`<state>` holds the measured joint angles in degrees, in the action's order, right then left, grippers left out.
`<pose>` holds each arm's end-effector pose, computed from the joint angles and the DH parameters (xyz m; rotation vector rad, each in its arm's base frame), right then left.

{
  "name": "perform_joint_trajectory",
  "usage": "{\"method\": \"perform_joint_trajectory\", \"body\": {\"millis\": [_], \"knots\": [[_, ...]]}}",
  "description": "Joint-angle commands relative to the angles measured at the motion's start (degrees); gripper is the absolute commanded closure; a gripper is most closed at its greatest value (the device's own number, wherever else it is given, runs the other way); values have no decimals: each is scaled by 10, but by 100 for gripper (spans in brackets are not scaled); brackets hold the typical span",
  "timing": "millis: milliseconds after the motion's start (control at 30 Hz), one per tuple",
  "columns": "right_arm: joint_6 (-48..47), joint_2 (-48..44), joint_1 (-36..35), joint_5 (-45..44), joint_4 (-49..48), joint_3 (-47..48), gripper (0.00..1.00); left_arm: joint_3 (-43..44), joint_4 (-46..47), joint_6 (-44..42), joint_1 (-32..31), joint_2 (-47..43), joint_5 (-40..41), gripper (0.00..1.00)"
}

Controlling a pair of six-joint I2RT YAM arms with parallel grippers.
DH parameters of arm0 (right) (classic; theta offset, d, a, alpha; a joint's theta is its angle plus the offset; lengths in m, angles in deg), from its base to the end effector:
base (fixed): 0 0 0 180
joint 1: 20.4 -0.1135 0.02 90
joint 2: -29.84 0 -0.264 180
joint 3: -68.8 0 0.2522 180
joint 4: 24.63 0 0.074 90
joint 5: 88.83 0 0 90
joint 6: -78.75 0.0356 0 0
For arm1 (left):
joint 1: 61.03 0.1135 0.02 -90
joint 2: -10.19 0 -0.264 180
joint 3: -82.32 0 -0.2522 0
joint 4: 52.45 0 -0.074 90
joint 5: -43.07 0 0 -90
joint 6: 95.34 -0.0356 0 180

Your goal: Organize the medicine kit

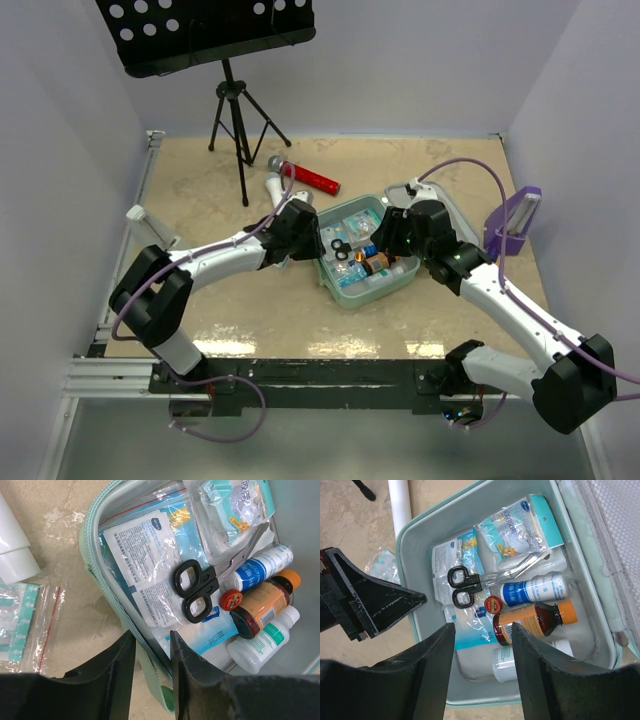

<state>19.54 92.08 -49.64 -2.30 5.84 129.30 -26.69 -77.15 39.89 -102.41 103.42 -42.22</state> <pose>0.2120 0.1162 0.2811 0.0660 2.1813 0.5452 0.2593 -0.2246 0.2016 -0.1233 2.4730 -0.5958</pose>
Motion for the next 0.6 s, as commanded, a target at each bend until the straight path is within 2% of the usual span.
{"method": "perform_joint_trajectory", "body": {"millis": [0,233,400,567], "knots": [[-19,-5,-2,-2,-6,23,47,36,-58,-73,-1,19,-3,65],[-26,-5,-2,6,-10,20,48,95,-116,-167,20,57,14,79],[-27,-3,-1,13,-14,21,48,93,-107,-212,49,61,1,81],[-31,-1,-2,14,-18,22,48,112,-110,-249,107,86,-70,80]]}}
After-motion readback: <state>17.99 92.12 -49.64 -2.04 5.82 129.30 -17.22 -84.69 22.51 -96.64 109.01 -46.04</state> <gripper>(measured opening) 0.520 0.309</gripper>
